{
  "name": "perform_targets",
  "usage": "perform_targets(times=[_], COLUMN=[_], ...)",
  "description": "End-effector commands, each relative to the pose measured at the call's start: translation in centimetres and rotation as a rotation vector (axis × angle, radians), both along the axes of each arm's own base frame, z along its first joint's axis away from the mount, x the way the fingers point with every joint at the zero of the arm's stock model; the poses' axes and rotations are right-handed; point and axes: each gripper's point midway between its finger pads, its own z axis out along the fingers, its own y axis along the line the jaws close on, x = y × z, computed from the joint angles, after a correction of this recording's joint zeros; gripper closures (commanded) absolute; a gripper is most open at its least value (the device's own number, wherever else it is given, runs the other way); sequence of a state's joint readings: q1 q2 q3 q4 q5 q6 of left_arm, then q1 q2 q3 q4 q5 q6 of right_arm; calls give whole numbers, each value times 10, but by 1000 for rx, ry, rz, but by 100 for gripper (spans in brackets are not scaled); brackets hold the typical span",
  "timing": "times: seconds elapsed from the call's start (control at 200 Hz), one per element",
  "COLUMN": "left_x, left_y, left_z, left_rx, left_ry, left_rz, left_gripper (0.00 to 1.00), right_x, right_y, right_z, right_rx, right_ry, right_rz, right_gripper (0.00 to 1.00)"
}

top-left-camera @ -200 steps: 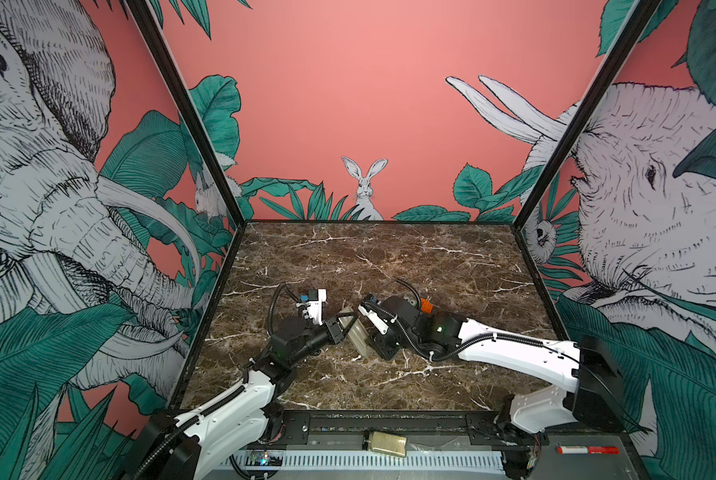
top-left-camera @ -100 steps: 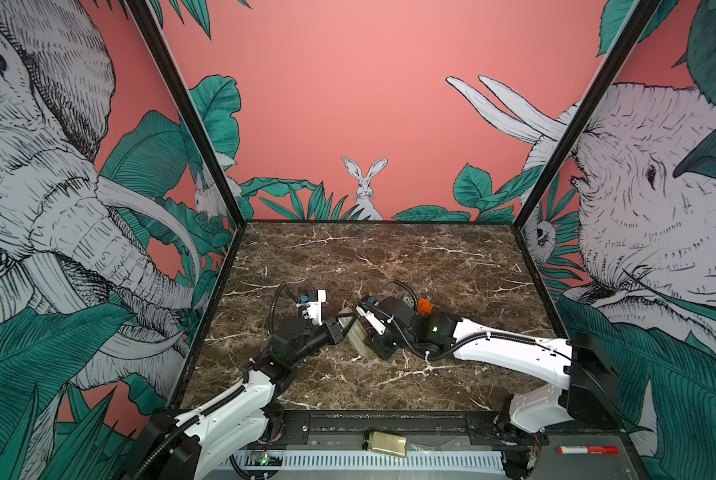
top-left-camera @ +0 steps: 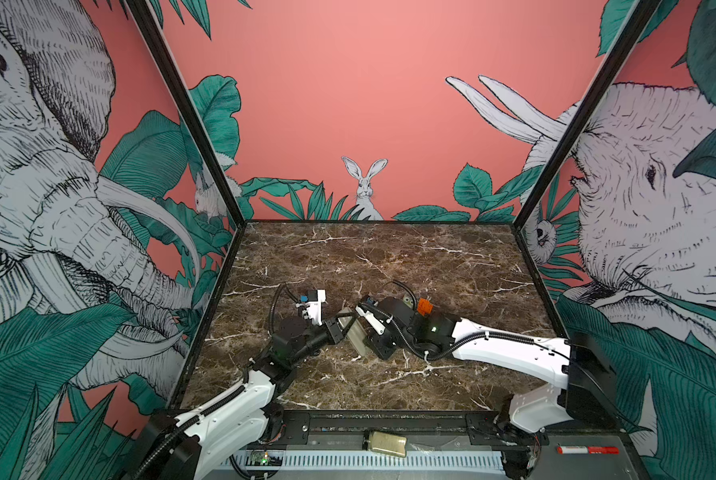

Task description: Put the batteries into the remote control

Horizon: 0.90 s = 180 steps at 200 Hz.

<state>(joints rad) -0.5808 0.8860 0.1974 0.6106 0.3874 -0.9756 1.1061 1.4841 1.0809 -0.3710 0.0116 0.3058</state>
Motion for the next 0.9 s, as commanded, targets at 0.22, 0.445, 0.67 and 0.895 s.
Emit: perform_targets(times=[0.22,0.445,0.67,0.895], left_x=[0,4,8,10], left_y=[-6,-5,-2,0], left_z=[38,32,31,34], left_rx=[-80,-62,-67,-89], left_ry=[-81,-66,-52,-38], left_rz=[-28,-7,20,45], left_gripper=[100,100,100,100], right_x=[-3,-10,-10,-7], right_y=[9,10,15,19], right_z=[29,51,46,31], right_rx=[135,205,206,184], right_ry=[-76,-108,-91,-56], right_rz=[64,110,110,81], right_gripper=[48,45,39,35])
